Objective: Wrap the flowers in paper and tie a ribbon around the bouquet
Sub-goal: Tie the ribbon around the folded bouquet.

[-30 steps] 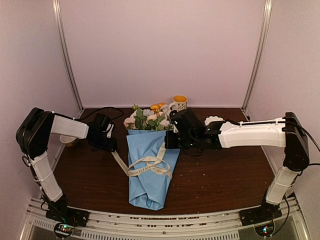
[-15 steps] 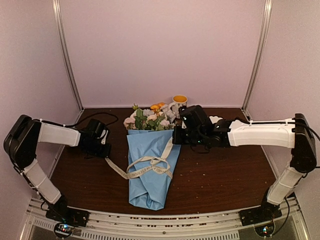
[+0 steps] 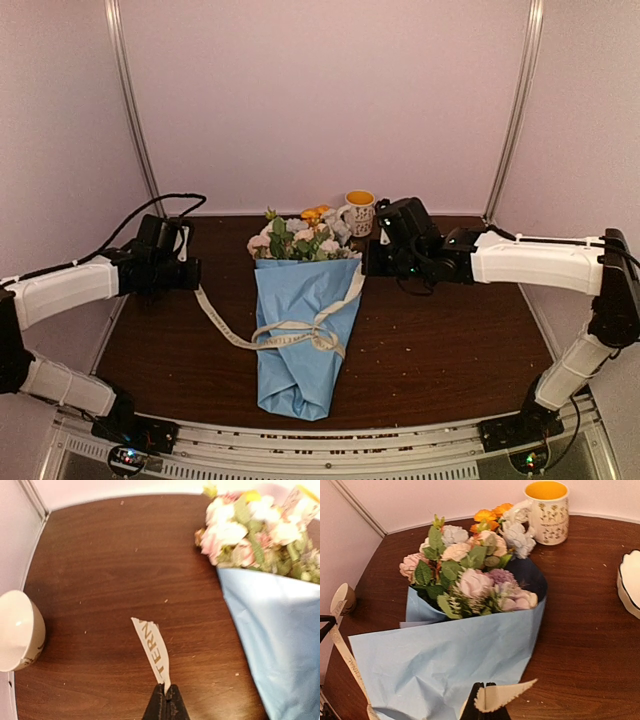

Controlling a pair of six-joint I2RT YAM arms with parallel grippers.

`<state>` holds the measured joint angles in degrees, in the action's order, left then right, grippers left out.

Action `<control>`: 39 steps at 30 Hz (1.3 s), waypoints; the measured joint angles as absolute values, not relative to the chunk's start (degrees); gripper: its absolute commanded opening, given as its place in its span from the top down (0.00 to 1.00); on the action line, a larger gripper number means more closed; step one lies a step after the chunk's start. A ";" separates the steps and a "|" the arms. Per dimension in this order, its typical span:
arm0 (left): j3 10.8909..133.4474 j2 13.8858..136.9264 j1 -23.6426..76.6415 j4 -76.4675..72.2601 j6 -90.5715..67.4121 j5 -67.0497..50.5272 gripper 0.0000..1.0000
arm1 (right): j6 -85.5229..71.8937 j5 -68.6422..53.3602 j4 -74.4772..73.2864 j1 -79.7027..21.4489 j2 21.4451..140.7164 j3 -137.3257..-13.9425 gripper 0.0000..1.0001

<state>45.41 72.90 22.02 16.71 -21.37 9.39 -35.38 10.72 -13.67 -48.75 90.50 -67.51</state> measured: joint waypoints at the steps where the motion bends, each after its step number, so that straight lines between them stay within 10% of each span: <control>1: 45.45 71.81 22.35 16.73 -21.34 9.43 1.00 | -34.72 10.37 -13.74 -49.23 91.64 -69.30 1.00; 27: 54.26 66.78 28.97 17.12 -17.85 4.75 1.00 | -22.61 0.34 -14.26 -51.51 98.13 -90.43 1.00; 39: 33.43 54.11 -6.63 14.85 -31.55 4.69 1.00 | -36.21 -1.63 -9.06 -2.09 58.52 -29.85 1.00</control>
<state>33.43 54.11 -6.63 14.85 -31.55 4.69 -36.21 -1.63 -9.06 -2.09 58.52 -29.85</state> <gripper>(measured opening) 0.012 0.010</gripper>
